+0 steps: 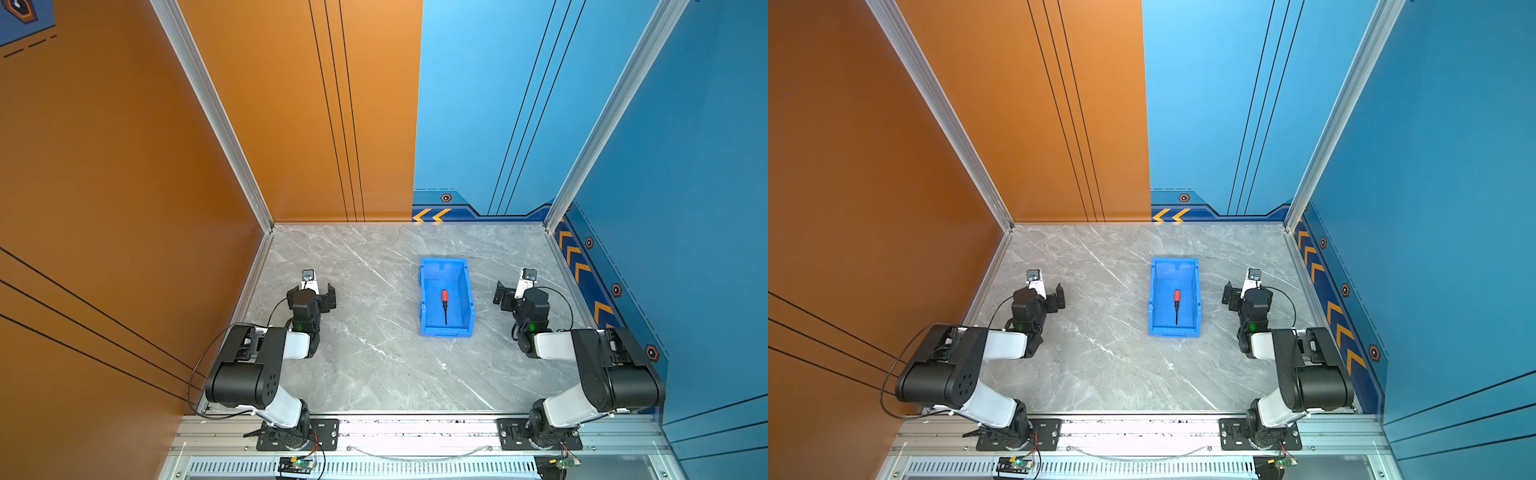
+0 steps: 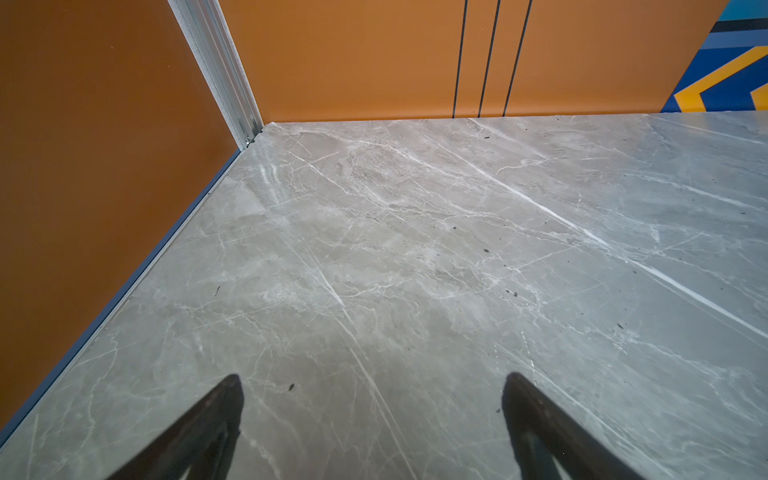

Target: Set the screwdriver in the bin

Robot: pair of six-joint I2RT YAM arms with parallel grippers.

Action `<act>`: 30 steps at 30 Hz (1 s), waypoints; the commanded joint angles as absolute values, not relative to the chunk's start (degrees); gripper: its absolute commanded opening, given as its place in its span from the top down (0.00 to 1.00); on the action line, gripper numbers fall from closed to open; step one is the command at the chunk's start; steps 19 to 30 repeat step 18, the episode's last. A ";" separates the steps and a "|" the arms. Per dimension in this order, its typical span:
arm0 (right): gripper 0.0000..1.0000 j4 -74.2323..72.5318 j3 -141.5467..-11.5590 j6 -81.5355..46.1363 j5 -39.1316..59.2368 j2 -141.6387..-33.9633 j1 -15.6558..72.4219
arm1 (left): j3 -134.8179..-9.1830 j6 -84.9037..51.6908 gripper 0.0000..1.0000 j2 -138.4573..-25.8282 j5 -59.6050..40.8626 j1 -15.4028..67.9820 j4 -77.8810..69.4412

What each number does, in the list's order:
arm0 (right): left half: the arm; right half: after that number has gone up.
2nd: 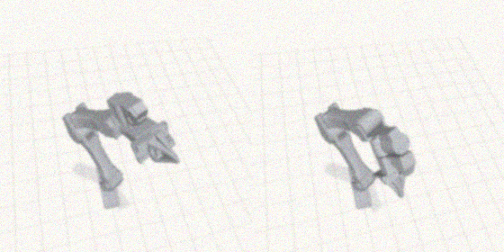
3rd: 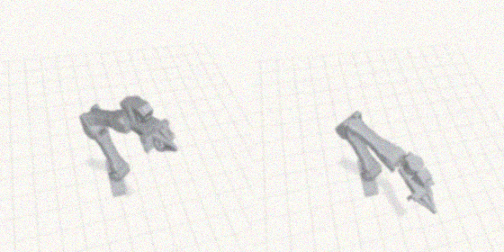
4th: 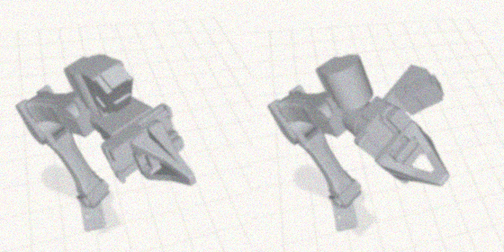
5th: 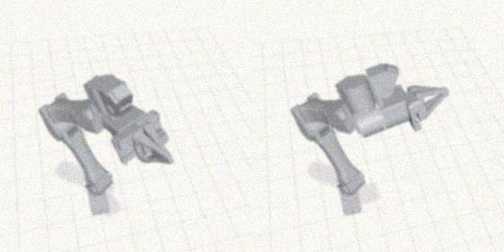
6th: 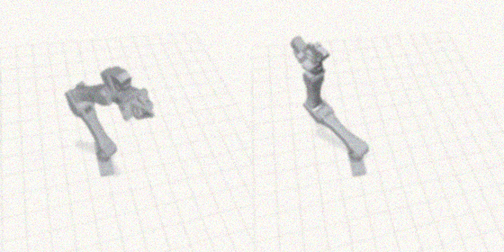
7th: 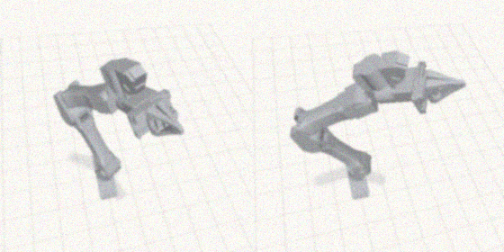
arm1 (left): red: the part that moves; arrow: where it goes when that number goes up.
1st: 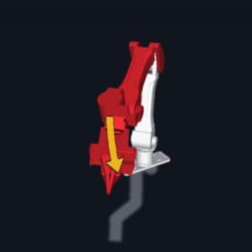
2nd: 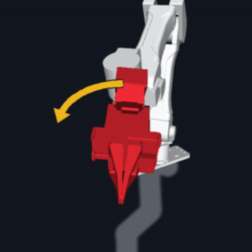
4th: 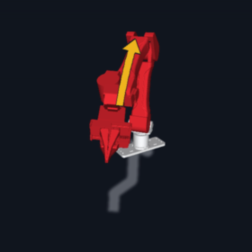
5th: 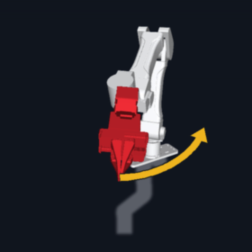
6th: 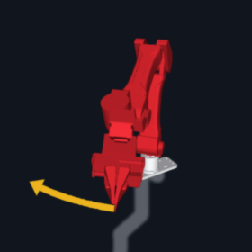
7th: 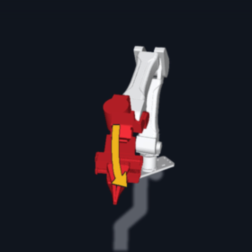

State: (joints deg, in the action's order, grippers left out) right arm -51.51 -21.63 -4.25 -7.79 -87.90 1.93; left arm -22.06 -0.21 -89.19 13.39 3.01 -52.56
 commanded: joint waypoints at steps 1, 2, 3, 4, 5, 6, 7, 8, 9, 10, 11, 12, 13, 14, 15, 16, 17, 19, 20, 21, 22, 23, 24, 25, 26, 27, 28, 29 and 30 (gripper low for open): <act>0.00 -51.96 -21.53 -3.74 -9.52 -88.68 2.12 | -21.64 0.45 0.02 -89.64 12.57 2.90 -53.43; 0.00 -52.00 -21.52 -3.74 -9.55 -88.68 2.11 | -21.61 0.50 0.02 -89.65 12.54 2.88 -53.44; 0.00 -51.97 -21.49 -3.75 -9.52 -88.68 2.08 | -21.62 0.44 0.02 -89.65 12.51 2.86 -53.40; 0.00 -51.99 -21.52 -3.74 -9.50 -88.73 2.11 | -21.57 0.52 0.02 -89.65 12.52 2.89 -53.38; 0.00 -52.00 -21.51 -3.76 -9.53 -88.68 2.11 | -21.56 0.50 0.02 -89.68 12.52 2.87 -53.42; 0.00 -51.94 -21.55 -3.69 -9.51 -88.68 2.11 | -21.59 0.52 0.02 -89.65 12.55 2.82 -53.40; 0.00 -51.99 -21.57 -3.73 -9.57 -88.70 2.11 | -21.62 0.53 0.02 -89.67 12.54 2.82 -53.35; 0.00 -51.95 -21.46 -3.71 -9.52 -88.69 2.11 | -21.65 0.51 0.02 -89.74 12.56 2.81 -53.37; 0.00 -51.97 -21.47 -3.69 -9.57 -88.68 2.11 | -21.55 0.45 0.02 -89.66 12.49 2.81 -53.35; 0.00 -51.97 -21.49 -3.76 -9.53 -88.68 2.11 | -21.58 0.52 0.02 -89.64 12.44 2.81 -53.39; 0.00 -51.94 -21.49 -3.72 -9.50 -88.68 2.11 | -21.54 0.53 0.02 -89.63 12.55 2.81 -53.39; 0.00 -51.94 -21.45 -3.70 -9.57 -88.68 2.10 | -21.61 0.53 0.02 -89.65 12.52 2.81 -53.42; 0.00 -51.95 -21.49 -3.78 -9.52 -88.68 2.11 | -21.68 0.52 0.02 -89.66 12.51 2.83 -53.35; 0.00 -51.96 -21.47 -3.74 -9.54 -88.70 2.11 | -21.69 0.51 0.02 -89.77 12.48 2.81 -53.35; 0.00 -51.98 -21.53 -3.77 -9.51 -88.68 2.10 | -21.72 0.48 0.02 -89.75 12.39 2.81 -53.29; 0.00 -51.97 -21.53 -3.74 -9.51 -88.73 2.13 | -21.65 0.46 0.02 -89.73 12.37 2.80 -53.33; 0.00 -51.97 -21.52 -3.66 -9.60 -88.68 2.19 | -21.58 0.56 0.02 -89.54 12.21 2.85 -53.35; 0.00 -51.98 -21.48 -3.67 -9.67 -88.73 2.25 | -21.59 0.58 0.02 -89.64 12.16 2.90 -53.35; 0.00 -51.98 -21.48 -3.67 -9.67 -88.73 2.25 | -21.59 0.58 0.02 -89.64 12.16 2.90 -53.35; 0.00 -51.98 -21.48 -3.67 -9.67 -88.73 2.25 | -21.59 0.58 0.02 -89.64 12.16 2.90 -53.35; 0.00 -51.98 -21.48 -3.67 -9.67 -88.73 2.25 | -21.59 0.58 0.02 -89.64 12.16 2.90 -53.35; 0.00 -51.98 -21.48 -3.67 -9.67 -88.73 2.25 | -21.59 0.58 0.02 -89.64 12.16 2.90 -53.35; 0.00 -51.98 -21.48 -3.67 -9.67 -88.73 2.25 | -21.59 0.58 0.02 -89.64 12.16 2.90 -53.35; 0.00 -51.98 -21.48 -3.67 -9.67 -88.73 2.25 | -21.59 0.58 0.02 -89.64 12.16 2.90 -53.35; 0.00 -51.98 -21.48 -3.67 -9.67 -88.73 2.25 | -21.59 0.58 0.02 -89.64 12.16 2.90 -53.35; 0.00 -51.98 -21.48 -3.67 -9.67 -88.73 2.25 | -21.59 0.58 0.02 -89.64 12.16 2.90 -53.35; 0.00 -51.98 -21.48 -3.67 -9.67 -88.73 2.25 | -21.59 0.58 0.02 -89.64 12.16 2.90 -53.35; 0.00 -51.98 -21.48 -3.67 -9.67 -88.73 2.25 | -21.59 0.58 0.02 -89.64 12.16 2.90 -53.35; 0.00 -51.98 -21.48 -3.67 -9.67 -88.73 2.25 | -21.59 0.58 0.02 -89.64 12.16 2.90 -53.35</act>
